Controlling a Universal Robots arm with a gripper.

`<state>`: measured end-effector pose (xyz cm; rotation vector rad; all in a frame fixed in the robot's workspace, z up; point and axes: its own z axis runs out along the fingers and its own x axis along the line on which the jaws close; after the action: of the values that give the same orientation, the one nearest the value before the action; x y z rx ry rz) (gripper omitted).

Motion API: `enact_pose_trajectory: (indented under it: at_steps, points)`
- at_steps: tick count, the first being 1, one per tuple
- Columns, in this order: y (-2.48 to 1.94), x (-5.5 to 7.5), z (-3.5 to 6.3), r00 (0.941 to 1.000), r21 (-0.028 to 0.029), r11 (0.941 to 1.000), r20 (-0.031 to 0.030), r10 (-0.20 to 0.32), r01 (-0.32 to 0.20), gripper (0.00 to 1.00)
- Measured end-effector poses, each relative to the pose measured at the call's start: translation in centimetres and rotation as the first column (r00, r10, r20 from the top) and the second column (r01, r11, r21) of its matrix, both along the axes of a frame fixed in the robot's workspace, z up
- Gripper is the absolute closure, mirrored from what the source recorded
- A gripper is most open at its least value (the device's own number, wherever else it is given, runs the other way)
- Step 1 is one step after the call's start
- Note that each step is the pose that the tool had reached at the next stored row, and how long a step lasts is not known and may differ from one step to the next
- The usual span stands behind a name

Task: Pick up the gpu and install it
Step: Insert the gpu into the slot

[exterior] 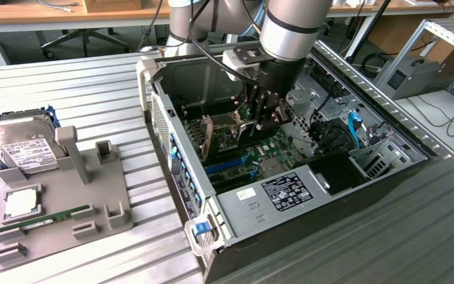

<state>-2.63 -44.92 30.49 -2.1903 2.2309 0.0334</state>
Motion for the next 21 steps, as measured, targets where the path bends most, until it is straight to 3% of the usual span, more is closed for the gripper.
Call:
enact_pose_trajectory:
  at_steps: [9, 21]
  points:
    - [-0.45, -0.02, 0.00, 1.0000, 0.0000, 1.0000, 0.0000, 0.000, 0.000, 0.73]
    - [-0.47, -0.07, -0.55, 1.0000, -0.0001, 1.0000, 0.0000, 0.000, 0.000, 0.73]
